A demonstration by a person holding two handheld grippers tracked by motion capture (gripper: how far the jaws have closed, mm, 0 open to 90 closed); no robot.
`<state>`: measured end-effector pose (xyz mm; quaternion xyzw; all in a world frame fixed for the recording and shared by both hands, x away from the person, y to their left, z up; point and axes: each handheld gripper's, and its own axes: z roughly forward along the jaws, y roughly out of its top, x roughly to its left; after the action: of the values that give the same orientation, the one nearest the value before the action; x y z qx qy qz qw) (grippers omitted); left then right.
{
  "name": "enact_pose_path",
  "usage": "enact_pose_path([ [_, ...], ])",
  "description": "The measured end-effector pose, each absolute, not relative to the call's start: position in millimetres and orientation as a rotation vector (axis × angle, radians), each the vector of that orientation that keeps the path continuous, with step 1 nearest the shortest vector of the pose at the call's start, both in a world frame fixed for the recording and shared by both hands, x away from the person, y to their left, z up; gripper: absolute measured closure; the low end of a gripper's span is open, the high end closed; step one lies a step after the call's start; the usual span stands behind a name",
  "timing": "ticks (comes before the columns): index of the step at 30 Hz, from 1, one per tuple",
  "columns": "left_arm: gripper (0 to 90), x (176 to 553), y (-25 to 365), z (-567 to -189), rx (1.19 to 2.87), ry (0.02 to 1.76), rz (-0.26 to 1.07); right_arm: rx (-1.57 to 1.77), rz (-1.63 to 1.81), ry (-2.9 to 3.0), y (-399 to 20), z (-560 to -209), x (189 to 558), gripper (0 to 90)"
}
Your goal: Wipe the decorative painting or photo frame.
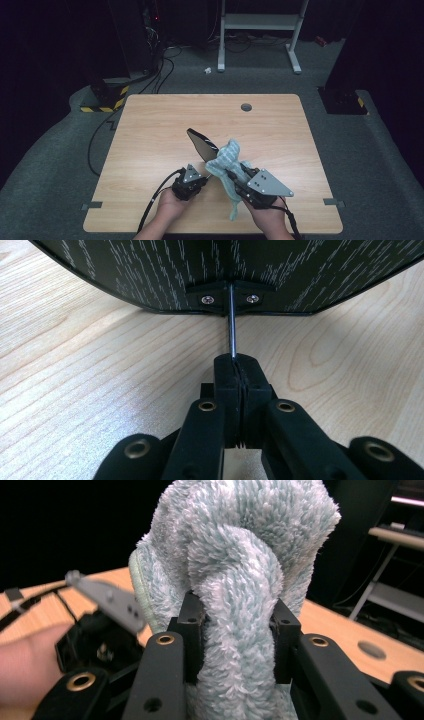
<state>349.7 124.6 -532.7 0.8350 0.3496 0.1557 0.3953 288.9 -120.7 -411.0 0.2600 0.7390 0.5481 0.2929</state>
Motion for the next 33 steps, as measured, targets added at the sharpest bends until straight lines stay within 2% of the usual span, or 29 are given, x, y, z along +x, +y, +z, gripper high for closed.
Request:
enact_pose_path([
  [6,88.7,350,125,-532,2.120,0.891,0.409,0.722,1.421,2.000,-136,-431,283,67.4],
  [11,88.7,349,124,-532,2.120,0.892,0.417,0.739,1.419,2.008,-137,-431,281,67.1],
  [15,88.7,348,123,-533,2.121,0.889,0.423,0.712,1.442,1.986,-130,-416,285,67.0],
  [26,88.6,349,124,-533,2.119,0.893,0.419,0.607,1.465,1.960,-87,-347,309,66.1],
  [33,88.6,348,123,-533,2.123,0.887,0.411,0.604,1.433,1.988,-66,-327,326,66.5],
])
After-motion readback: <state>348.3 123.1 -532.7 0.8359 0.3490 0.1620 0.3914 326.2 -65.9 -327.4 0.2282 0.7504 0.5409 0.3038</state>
